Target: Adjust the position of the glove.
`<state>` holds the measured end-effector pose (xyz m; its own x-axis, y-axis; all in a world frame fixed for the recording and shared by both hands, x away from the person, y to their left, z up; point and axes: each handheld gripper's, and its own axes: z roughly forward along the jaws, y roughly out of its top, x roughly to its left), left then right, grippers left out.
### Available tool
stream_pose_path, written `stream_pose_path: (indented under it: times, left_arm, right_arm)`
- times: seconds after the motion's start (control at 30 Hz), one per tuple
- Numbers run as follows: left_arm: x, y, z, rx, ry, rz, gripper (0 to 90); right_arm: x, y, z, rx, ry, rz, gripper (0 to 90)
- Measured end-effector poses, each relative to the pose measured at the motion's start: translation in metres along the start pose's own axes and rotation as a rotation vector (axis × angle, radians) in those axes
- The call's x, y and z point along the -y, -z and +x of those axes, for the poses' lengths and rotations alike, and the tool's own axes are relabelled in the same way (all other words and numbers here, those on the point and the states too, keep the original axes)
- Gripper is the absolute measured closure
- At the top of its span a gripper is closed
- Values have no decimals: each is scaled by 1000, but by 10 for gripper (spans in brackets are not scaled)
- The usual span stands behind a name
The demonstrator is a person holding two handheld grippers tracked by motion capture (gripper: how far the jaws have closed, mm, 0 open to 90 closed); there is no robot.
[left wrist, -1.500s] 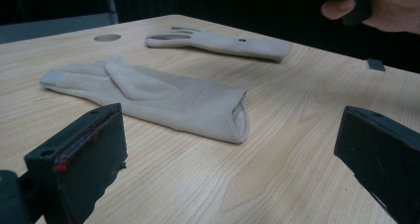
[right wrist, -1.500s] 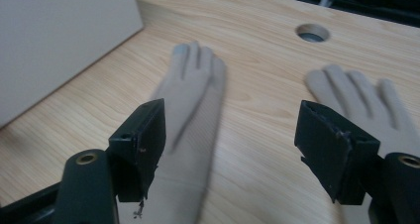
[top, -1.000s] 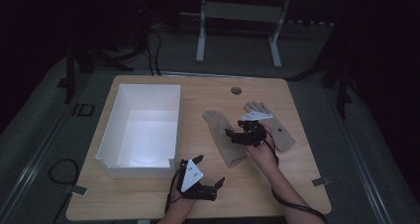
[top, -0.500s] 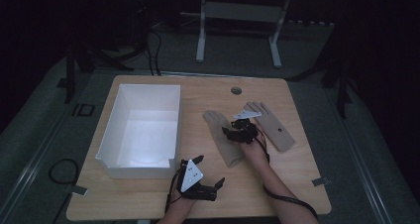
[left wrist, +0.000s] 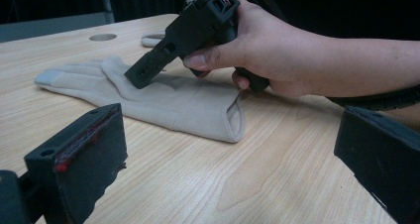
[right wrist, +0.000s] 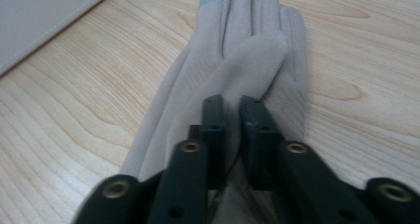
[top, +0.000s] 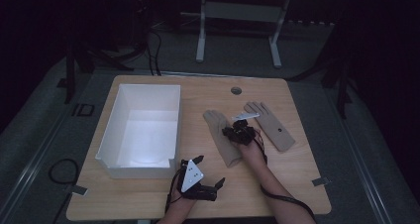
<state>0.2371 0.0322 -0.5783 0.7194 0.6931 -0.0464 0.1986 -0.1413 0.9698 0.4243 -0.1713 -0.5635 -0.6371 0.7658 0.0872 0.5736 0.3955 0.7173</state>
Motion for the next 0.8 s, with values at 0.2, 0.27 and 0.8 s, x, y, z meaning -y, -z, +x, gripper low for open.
stream_pose_path:
  times: [0.2,0.27,0.8]
  left_arm:
    - [0,0,0,2,3,-1,2]
    - [0,0,0,2,2,-1,2]
    - [0,0,0,0,0,0,2]
  right_arm:
    - [1,0,4,21,5,-9,856]
    - [1,0,1,37,-8,-18,745]
    - [5,-3,-6,41,-2,-60,666]
